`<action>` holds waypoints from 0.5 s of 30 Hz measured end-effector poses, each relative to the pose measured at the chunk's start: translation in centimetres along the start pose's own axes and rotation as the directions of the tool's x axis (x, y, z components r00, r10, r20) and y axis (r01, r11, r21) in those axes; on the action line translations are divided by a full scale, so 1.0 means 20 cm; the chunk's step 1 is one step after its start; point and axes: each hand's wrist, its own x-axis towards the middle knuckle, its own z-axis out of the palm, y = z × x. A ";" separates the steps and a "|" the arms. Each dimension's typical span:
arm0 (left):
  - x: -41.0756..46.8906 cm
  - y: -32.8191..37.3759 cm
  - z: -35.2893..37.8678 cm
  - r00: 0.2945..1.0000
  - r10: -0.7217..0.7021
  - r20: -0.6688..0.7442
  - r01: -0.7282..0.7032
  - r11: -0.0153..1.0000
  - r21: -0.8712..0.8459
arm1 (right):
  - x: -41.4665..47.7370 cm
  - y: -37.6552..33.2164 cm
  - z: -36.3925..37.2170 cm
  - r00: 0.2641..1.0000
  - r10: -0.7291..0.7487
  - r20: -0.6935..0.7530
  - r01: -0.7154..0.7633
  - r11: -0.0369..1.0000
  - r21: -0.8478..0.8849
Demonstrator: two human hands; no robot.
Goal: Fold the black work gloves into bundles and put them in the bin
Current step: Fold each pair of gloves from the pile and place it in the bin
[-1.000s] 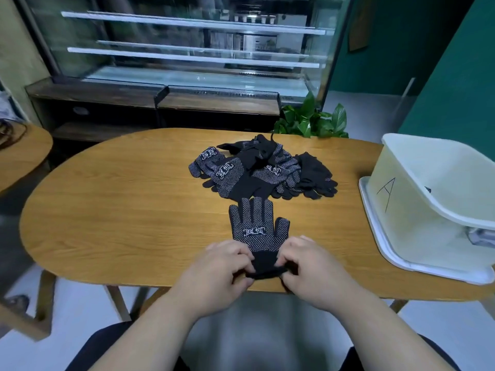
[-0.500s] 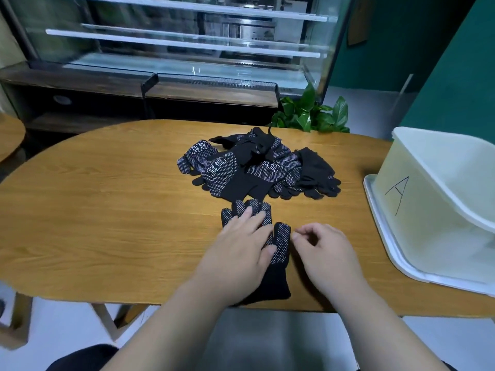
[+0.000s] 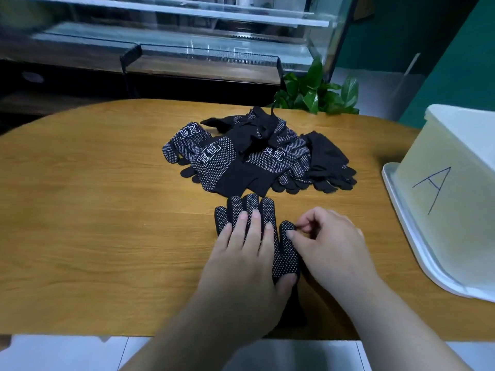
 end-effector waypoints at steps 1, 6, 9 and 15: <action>0.00 0.00 0.00 1.000 -0.001 -0.004 0.001 1.000 0.002 | -0.01 0.00 0.00 1.000 -0.009 -0.017 0.009 1.000 -0.004; 0.01 0.00 -0.02 1.000 -0.017 -0.016 0.017 1.000 -0.021 | 0.01 0.00 0.02 1.000 -0.027 -0.014 0.027 1.000 -0.014; 0.03 0.00 -0.05 0.997 -0.042 -0.060 0.038 0.996 -0.076 | 0.04 -0.01 0.02 1.000 -0.011 0.015 0.012 0.997 -0.072; 0.12 -0.03 0.00 0.988 -0.004 -0.152 -0.006 0.998 -0.064 | 0.04 -0.02 0.03 0.999 0.010 0.035 -0.005 0.991 -0.131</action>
